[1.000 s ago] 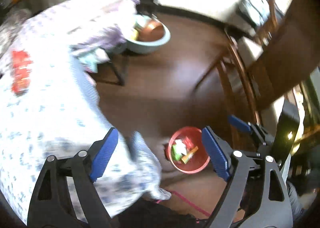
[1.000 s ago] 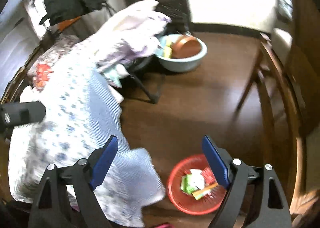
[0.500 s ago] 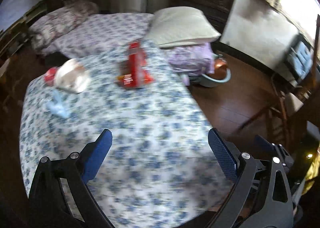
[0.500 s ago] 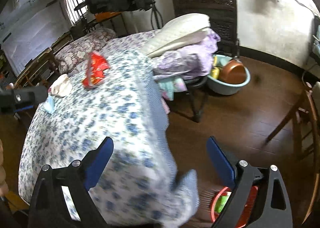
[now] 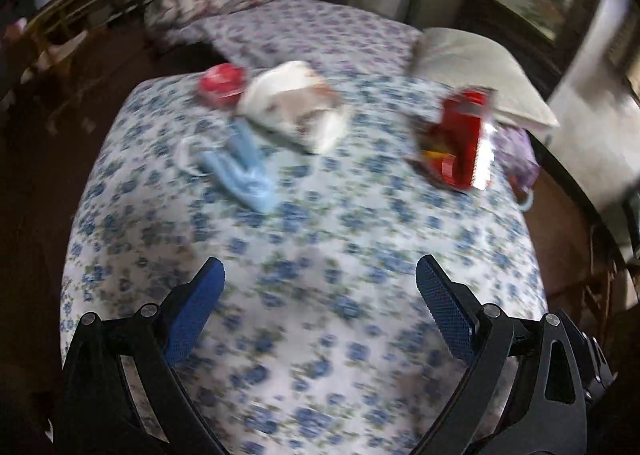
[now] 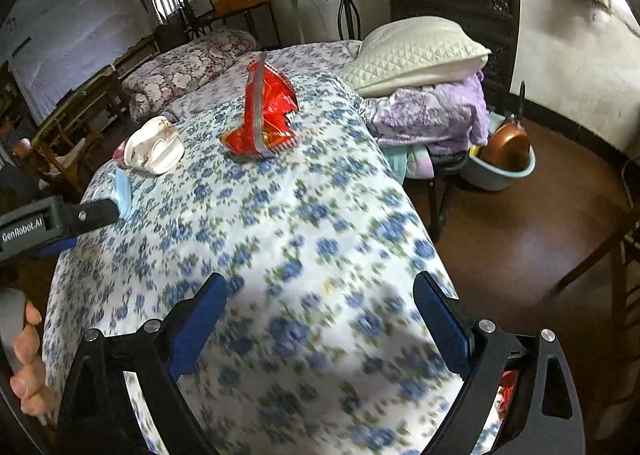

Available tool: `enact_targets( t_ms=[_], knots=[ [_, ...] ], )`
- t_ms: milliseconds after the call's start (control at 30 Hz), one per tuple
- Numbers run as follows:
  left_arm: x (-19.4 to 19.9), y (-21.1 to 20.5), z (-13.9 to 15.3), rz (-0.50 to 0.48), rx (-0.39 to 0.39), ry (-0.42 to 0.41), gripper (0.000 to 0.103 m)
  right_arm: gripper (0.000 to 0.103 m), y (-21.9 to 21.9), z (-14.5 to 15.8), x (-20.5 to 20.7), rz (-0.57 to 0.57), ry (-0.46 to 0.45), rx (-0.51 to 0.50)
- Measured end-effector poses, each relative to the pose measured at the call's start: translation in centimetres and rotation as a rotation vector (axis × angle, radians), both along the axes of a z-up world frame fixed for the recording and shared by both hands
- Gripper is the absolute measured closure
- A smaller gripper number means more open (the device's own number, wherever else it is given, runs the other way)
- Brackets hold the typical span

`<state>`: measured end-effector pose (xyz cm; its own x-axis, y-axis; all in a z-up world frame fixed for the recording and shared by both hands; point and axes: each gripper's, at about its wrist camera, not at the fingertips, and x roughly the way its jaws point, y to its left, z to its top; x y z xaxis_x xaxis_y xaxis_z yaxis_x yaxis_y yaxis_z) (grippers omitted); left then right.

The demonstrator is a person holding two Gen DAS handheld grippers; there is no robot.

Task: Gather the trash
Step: 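Swing both open tools back toward the bed, then lower the left tool onto the blue face mask and close it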

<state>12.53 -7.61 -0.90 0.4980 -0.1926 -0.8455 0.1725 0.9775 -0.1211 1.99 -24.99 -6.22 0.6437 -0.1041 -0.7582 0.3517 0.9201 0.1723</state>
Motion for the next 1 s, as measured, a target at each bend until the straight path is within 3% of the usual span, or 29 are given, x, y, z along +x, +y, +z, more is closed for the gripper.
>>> enact_targets(
  t_ms=[300,400,600,833,933,967,1000],
  knots=[
    [2.3,3.1,-0.8,0.114,0.007,0.014,0.010,0.011,2.0,-2.1,2.1,-0.079,-0.010,0.059],
    [3.4,3.4,-0.9,0.116,-0.041,0.015,0.010,0.008,2.5,-2.2,2.3,-0.045,-0.021,0.024],
    [7.1,3.9,-1.3,0.185,-0.102,0.056,0.010,0.008,1.9,-2.0,2.4,0.001,-0.055,0.075],
    [9.5,3.1,-3.1,0.210,-0.008,0.086,0.012,0.008,1.8,-1.8,3.1,0.028,-0.053,0.071],
    [9.8,2.9,-4.2,0.206,0.030,0.104,0.024,0.008,2.1,-1.7,3.3,0.046,-0.051,0.073],
    [9.6,2.7,-4.1,0.187,0.061,0.086,0.037,0.008,2.2,-1.7,3.4,0.052,-0.049,0.077],
    [9.6,2.6,-4.1,0.180,0.083,0.085,0.041,0.008,2.2,-1.7,3.4,0.054,-0.049,0.080]
  ],
)
